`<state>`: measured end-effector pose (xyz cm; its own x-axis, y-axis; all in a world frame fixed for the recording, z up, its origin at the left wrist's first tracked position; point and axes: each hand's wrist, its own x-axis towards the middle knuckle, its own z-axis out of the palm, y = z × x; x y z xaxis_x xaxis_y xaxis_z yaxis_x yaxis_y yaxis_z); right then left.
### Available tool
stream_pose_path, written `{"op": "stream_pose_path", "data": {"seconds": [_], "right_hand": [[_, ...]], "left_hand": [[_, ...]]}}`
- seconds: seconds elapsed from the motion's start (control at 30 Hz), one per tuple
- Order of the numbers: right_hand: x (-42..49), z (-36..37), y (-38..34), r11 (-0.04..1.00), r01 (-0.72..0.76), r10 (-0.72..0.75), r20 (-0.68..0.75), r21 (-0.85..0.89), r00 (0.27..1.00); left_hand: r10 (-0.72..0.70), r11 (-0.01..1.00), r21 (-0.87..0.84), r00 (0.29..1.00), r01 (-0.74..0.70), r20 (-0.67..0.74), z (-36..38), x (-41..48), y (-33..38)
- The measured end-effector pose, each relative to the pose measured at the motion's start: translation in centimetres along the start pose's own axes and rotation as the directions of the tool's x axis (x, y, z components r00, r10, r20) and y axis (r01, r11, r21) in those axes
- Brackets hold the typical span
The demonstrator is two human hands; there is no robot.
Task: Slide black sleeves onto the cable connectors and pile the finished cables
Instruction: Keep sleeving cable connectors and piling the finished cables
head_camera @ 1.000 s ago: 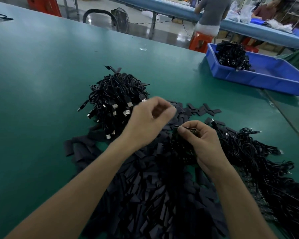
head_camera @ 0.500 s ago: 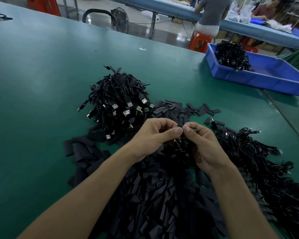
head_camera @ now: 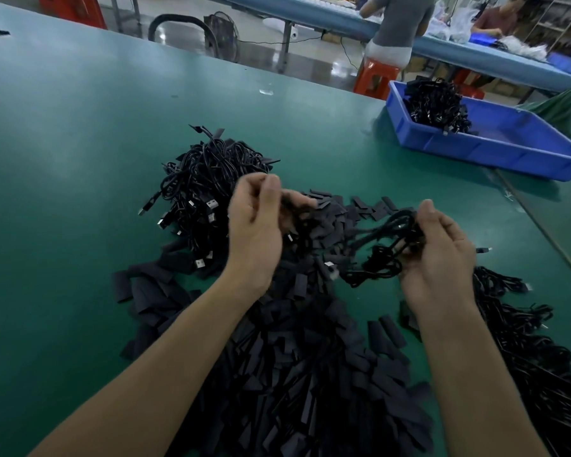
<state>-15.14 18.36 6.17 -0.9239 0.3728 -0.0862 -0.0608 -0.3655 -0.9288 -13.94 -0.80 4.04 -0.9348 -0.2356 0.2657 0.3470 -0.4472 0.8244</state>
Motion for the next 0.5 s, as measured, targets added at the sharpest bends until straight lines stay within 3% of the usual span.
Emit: {"op": "stream_pose_path", "data": {"seconds": [0.13,0.2,0.27,0.33,0.4,0.47,0.5], "right_hand": [[0.3,-0.4,-0.5,0.980,0.196,-0.198,-0.190,-0.030,0.962],[-0.2,-0.1,-0.3,0.931,0.342,-0.353,-0.083,-0.126,0.932],[-0.8,0.1,0.0,0.854,0.429,-0.405,0.140,-0.295,0.903],[-1.1,0.3,0.2,0.752,0.468,-0.290,0.404,-0.465,0.868],[-1.3,0.5,0.2,0.632,0.488,0.007,0.634,-0.602,0.774],[-1.5,0.6,0.4,0.517,0.488,0.353,0.694,-0.703,0.627],[-1.7,0.8,0.5,0.487,0.473,0.445,0.674,-0.734,0.589]], "left_hand": [[0.194,0.971,0.161,0.976,-0.176,-0.102,-1.1,1.2,2.1],[0.221,0.950,0.248,0.968,-0.187,-0.116,-1.6,1.6,2.9],[0.213,0.928,0.333,0.971,-0.165,-0.111,-1.9,2.0,3.4],[0.175,0.884,0.451,0.981,-0.120,-0.082,-2.1,2.2,3.6],[0.076,0.856,0.516,0.995,-0.033,-0.062,-2.0,2.2,3.5],[-0.051,0.858,0.510,0.998,0.062,-0.037,-2.1,2.2,3.3],[-0.106,0.854,0.511,0.994,0.098,-0.014,-2.1,2.3,3.1]]}}
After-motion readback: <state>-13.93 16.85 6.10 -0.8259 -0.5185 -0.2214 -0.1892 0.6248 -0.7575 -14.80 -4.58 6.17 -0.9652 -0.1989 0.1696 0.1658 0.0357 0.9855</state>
